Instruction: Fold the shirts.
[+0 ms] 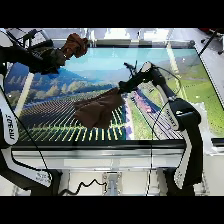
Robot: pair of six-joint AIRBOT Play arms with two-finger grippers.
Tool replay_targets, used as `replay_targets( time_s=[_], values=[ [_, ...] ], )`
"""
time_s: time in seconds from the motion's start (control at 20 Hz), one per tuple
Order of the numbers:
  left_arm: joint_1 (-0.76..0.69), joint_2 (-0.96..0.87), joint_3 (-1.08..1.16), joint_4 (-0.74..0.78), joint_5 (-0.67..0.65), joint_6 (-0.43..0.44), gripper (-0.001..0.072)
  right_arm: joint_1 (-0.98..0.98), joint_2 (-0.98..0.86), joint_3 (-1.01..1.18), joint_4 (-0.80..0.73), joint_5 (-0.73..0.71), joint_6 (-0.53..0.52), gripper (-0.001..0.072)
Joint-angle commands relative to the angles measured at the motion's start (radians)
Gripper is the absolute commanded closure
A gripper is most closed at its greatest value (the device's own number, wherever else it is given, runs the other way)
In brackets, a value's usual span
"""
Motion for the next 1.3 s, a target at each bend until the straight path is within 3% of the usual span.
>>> replay_targets(
  time_s=[0.0, 0.35, 0.65, 0.75, 0.95, 1.0, 1.05, 1.1, 1.15, 1.2, 1.25],
  values=[
    [0.000, 0.000, 0.001, -0.081, 0.000, -0.001, 0.0694, -0.083, 0.056, 0.002, -0.077, 0.066, 0.035, 0.0676],
    [-0.040, 0.000, 0.000, -0.092, -0.009, -0.001, 0.0694, -0.083, 0.053, -0.073, -0.227, 0.072, 0.061, 0.0675],
    [-0.139, 0.000, -0.136, -0.021, -0.105, -0.004, 0.0694, -0.085, 0.051, -0.091, -0.324, 0.069, 0.090, 0.0674],
    [-0.191, -0.002, -0.261, 0.033, -0.077, -0.013, 0.0694, -0.085, 0.051, -0.091, -0.319, 0.069, 0.090, 0.0675],
    [-0.277, -0.045, -0.469, 0.032, 0.138, -0.011, 0.0693, -0.085, 0.051, -0.091, -0.305, 0.080, 0.082, 0.0675],
    [-0.293, -0.072, -0.471, 0.000, 0.187, -0.006, 0.0568, -0.085, 0.051, -0.091, -0.300, 0.083, 0.077, 0.0674],
    [-0.305, -0.094, -0.471, -0.033, 0.233, -0.002, 0.0252, -0.085, 0.051, -0.091, -0.284, 0.089, 0.057, 0.0674],
    [-0.317, -0.114, -0.471, -0.058, 0.277, -0.003, 0.0049, -0.085, 0.051, -0.091, -0.263, 0.097, 0.049, 0.0659],
    [-0.324, -0.128, -0.471, -0.066, 0.302, -0.004, 0.0046, -0.085, 0.051, -0.091, -0.237, 0.105, 0.034, 0.0534],
    [-0.325, -0.138, -0.471, -0.074, 0.323, -0.005, 0.0046, -0.085, 0.051, -0.090, -0.220, 0.111, 0.025, 0.0359],
    [-0.323, -0.143, -0.471, -0.075, 0.345, -0.011, 0.0045, -0.085, 0.051, -0.091, -0.220, 0.114, 0.023, 0.0334]
  ],
)
